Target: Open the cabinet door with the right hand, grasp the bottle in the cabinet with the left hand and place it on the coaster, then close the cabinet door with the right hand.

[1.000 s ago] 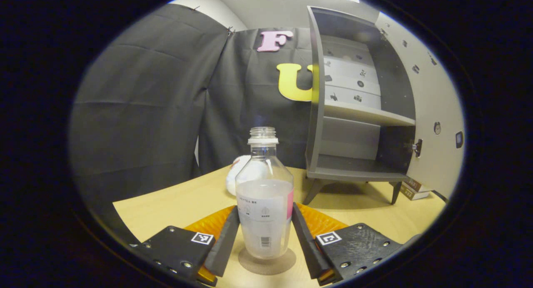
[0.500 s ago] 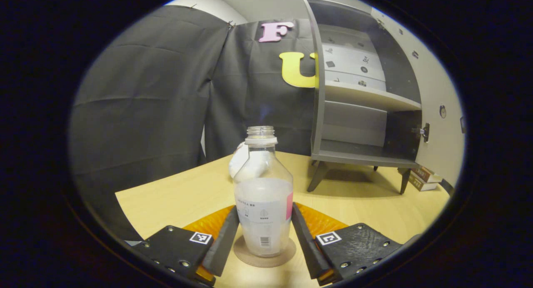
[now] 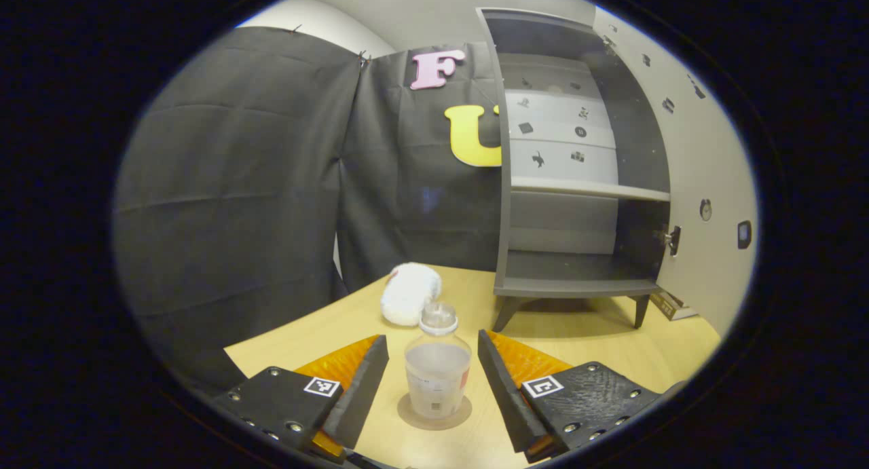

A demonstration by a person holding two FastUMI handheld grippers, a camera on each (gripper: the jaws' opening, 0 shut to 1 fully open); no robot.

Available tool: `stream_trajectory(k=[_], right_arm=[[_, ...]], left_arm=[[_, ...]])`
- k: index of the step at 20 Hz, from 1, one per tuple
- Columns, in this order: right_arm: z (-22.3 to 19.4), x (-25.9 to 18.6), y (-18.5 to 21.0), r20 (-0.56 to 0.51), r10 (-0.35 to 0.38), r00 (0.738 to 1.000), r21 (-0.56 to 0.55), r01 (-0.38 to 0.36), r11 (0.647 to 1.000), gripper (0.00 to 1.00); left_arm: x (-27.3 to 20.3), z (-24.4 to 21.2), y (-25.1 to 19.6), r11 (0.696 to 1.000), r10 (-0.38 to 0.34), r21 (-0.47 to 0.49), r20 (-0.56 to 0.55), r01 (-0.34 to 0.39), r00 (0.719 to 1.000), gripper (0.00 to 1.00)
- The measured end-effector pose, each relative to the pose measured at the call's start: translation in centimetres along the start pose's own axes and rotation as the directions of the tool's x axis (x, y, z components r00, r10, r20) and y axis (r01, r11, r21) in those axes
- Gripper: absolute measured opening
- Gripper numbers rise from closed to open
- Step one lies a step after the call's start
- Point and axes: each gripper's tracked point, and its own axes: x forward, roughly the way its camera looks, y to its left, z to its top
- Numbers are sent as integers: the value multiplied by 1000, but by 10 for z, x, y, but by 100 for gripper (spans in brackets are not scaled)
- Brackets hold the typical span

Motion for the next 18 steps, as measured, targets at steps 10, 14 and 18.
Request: stream_trajectory(k=[10,14,18], right_arm=[[21,10,66,33,231,972,111,-233,966,98],[32,6,65,61,178,982,87,-183,979,96],[34,5,75,66,117,991,78,-122,989,97]], left_arm=[[-48,152,28,998,27,-54,163,-18,986,80],[-36,183,23,999,-24,-21,208,29,978,84],[-22,193,26,997,-81,1,225,83,971,80]])
